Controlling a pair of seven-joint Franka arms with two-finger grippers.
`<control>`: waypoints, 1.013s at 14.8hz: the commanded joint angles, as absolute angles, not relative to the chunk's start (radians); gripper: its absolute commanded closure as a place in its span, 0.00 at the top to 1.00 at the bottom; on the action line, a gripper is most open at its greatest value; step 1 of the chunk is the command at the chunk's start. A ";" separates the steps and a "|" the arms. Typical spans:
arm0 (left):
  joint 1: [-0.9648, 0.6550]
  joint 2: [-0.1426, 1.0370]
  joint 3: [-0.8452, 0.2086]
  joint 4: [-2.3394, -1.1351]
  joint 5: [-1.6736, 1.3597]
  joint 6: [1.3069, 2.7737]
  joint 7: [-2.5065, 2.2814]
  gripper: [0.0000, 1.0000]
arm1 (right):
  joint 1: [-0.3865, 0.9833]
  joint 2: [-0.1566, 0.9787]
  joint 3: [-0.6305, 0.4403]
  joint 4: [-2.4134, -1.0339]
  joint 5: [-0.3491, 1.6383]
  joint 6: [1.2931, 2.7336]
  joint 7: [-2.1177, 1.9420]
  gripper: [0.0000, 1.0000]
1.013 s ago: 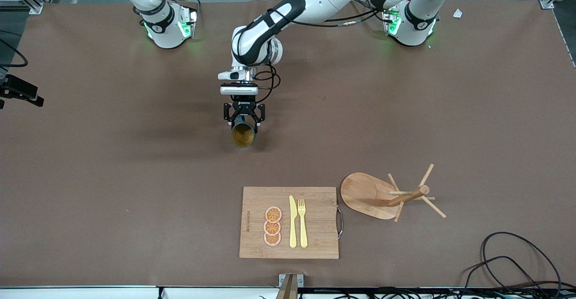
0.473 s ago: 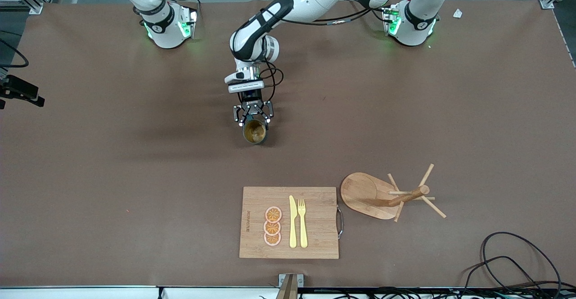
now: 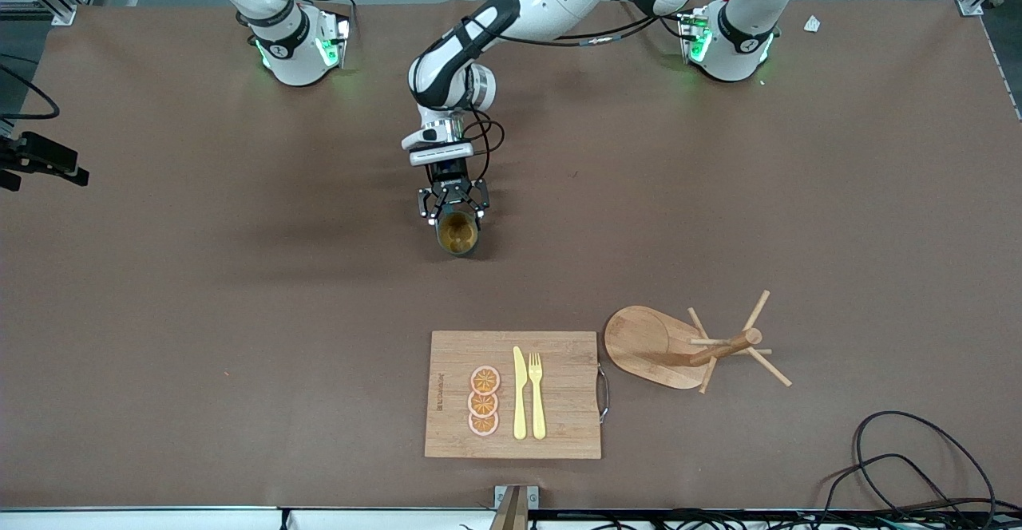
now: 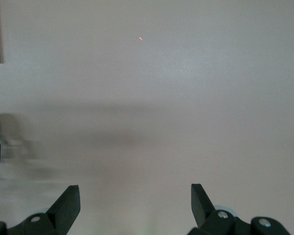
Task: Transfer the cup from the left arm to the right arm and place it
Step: 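Lower the teal mug onto the table and open the left gripper, then raise the left gripper away while the right gripper reaches the mug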
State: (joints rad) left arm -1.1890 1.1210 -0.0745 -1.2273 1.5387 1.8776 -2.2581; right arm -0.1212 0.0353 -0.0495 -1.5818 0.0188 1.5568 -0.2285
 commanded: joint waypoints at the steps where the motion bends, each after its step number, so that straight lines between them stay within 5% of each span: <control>1: -1.210 1.134 -0.074 -1.203 1.534 1.832 -2.266 1.00 | -0.129 0.021 -0.041 -1.606 0.029 1.557 -0.244 1.00; 5: -1.255 1.105 -0.077 -1.203 1.456 1.787 -2.263 1.00 | -0.120 0.020 -0.043 -1.605 0.029 1.551 -0.244 1.00; 10: -1.256 0.976 -0.216 -1.201 1.289 1.669 -2.246 1.00 | -0.112 0.017 -0.043 -1.629 0.029 1.558 -0.245 1.00; 15: -1.206 0.761 -0.222 -1.200 1.024 1.669 -2.105 1.00 | -0.017 -0.124 -0.041 -1.874 0.029 1.715 -0.239 1.00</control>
